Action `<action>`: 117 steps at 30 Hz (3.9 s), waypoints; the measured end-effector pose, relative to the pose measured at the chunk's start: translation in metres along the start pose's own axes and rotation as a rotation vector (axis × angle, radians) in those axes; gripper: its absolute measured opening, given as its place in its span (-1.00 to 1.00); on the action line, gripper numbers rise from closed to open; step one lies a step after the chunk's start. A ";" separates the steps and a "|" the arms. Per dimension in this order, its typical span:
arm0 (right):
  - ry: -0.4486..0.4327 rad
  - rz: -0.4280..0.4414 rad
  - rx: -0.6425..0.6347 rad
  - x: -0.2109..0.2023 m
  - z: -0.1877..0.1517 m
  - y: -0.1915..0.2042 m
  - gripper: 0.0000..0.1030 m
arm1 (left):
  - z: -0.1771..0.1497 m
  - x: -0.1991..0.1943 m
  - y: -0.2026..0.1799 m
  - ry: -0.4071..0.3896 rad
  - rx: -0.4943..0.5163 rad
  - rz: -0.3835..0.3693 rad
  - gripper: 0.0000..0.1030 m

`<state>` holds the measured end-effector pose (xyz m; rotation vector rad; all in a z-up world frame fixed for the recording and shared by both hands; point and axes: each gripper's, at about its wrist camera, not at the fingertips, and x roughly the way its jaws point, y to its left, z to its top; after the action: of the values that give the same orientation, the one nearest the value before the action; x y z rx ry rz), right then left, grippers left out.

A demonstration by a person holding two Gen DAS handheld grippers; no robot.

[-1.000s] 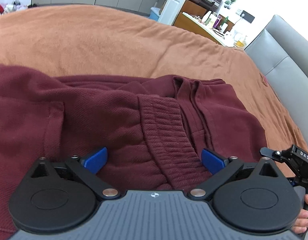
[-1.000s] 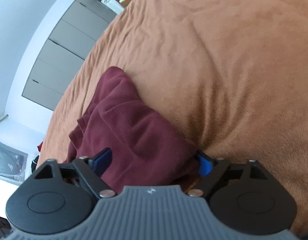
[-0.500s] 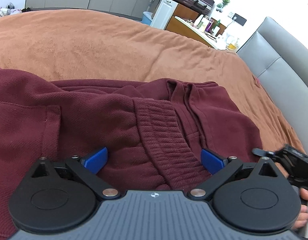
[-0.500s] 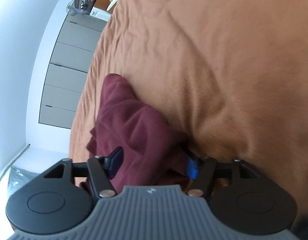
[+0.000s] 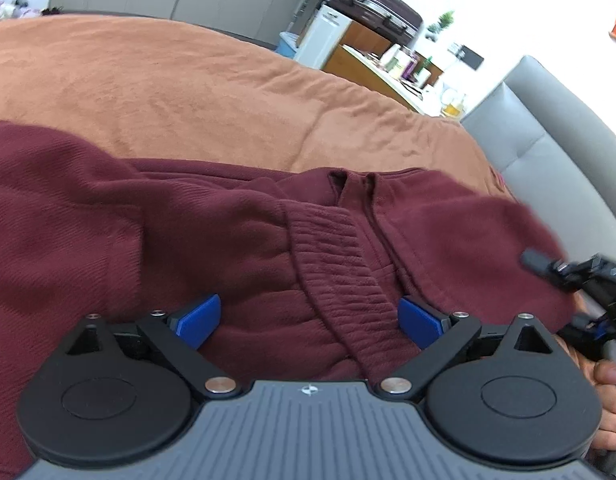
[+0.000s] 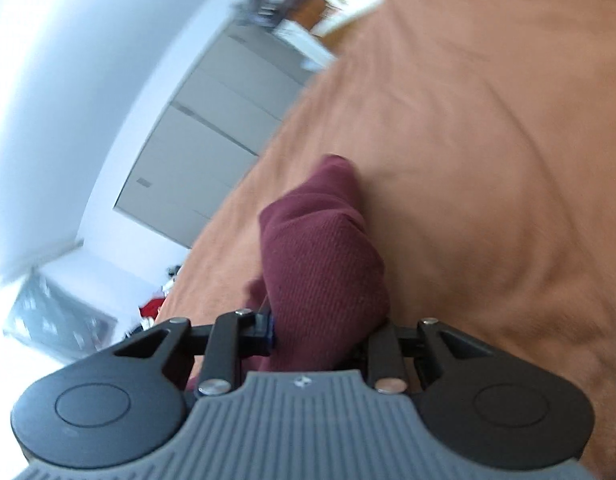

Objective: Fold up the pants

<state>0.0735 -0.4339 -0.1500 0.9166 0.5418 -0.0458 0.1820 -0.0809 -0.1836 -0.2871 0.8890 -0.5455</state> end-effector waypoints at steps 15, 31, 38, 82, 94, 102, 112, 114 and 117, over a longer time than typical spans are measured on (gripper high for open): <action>0.129 0.213 -0.649 0.002 -0.089 0.201 -0.60 | -0.004 -0.108 0.096 -0.165 -0.237 0.058 1.00; 0.390 0.179 -0.908 0.074 -0.218 0.211 -0.60 | -0.014 -0.150 0.179 -0.286 -0.475 0.253 1.00; 0.202 0.171 -1.268 0.049 -0.266 0.223 0.40 | 0.003 -0.158 0.160 -0.252 -0.366 0.269 1.00; 0.311 0.277 -1.232 -0.003 -0.236 0.212 -0.90 | 0.127 -0.026 0.179 0.131 -0.303 0.049 -0.54; 0.166 0.222 -1.334 0.002 -0.265 0.193 -0.12 | 0.114 -0.060 0.180 0.007 -0.258 0.073 0.42; 0.224 0.257 -1.011 -0.014 -0.166 0.190 0.83 | 0.109 -0.108 0.168 0.074 -0.219 0.079 0.76; 0.520 0.234 -0.356 0.067 -0.048 0.098 0.87 | 0.050 -0.097 0.183 0.170 -0.303 -0.179 0.76; 0.563 0.212 -0.303 0.086 -0.045 0.083 0.88 | 0.045 -0.094 0.183 0.135 -0.283 -0.200 0.79; 0.650 0.204 -0.228 0.125 -0.051 0.069 0.87 | 0.044 -0.087 0.189 0.131 -0.278 -0.245 0.83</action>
<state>0.1782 -0.3285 -0.1815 0.7487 1.0273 0.5046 0.2353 0.1251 -0.1864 -0.6244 1.0656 -0.6730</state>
